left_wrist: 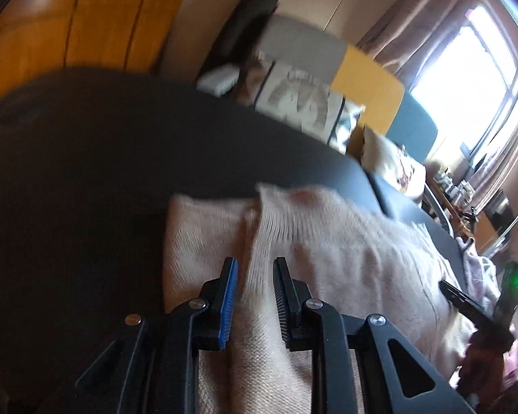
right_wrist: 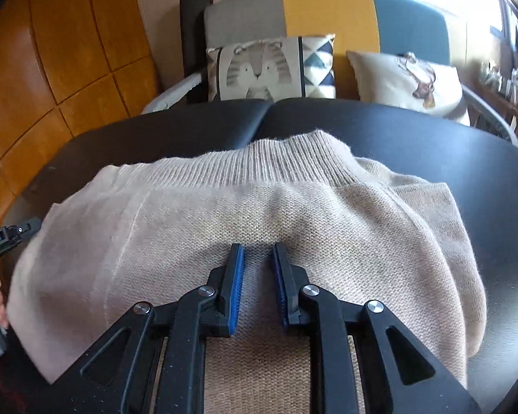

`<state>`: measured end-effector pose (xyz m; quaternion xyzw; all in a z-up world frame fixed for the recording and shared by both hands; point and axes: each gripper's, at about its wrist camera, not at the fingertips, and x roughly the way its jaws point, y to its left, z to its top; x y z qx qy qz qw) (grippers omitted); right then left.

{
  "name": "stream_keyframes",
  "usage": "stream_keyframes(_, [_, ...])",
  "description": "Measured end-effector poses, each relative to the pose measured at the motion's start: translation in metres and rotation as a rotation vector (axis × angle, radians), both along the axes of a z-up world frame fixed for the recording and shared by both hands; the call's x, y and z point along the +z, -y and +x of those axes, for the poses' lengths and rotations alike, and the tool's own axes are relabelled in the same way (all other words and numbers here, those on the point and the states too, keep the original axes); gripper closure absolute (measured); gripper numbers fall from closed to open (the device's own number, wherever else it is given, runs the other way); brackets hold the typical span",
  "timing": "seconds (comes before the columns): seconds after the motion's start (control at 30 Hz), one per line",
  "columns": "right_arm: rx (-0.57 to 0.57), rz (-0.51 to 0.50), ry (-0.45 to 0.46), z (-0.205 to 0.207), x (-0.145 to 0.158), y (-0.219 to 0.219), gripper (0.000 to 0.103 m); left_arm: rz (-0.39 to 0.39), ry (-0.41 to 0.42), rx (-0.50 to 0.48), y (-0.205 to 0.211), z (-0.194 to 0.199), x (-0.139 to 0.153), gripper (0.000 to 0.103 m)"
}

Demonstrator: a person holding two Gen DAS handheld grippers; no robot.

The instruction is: Fold clothes

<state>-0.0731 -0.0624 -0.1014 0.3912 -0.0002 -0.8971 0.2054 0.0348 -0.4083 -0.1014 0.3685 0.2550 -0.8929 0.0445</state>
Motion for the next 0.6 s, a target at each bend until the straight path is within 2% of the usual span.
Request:
stream_keyframes(0.1, [-0.012, -0.044, 0.014, 0.001, -0.005, -0.005, 0.084, 0.023, 0.004, -0.01, 0.001, 0.0, -0.01, 0.082])
stream_keyframes(0.17, [-0.016, -0.068, 0.014, 0.002, -0.007, -0.008, 0.084, 0.003, -0.006, -0.012, -0.001, 0.0, -0.013, 0.082])
stream_keyframes(0.27, [-0.02, -0.038, -0.005, 0.004, -0.006, -0.001, 0.084, -0.065, -0.004, -0.024, -0.009, -0.001, -0.015, 0.082])
stream_keyframes(0.37, [-0.024, -0.005, -0.028, 0.007, -0.006, 0.005, 0.084, -0.163, 0.02, -0.038, -0.019, -0.006, -0.012, 0.097])
stream_keyframes(0.53, [-0.027, 0.006, -0.037, 0.007, -0.006, 0.006, 0.084, -0.106, -0.02, 0.038, -0.001, 0.015, -0.002, 0.098])
stream_keyframes(0.6, [-0.027, 0.008, -0.039, 0.007, -0.006, 0.005, 0.084, -0.13, -0.031, 0.039, 0.0, 0.02, 0.001, 0.098])
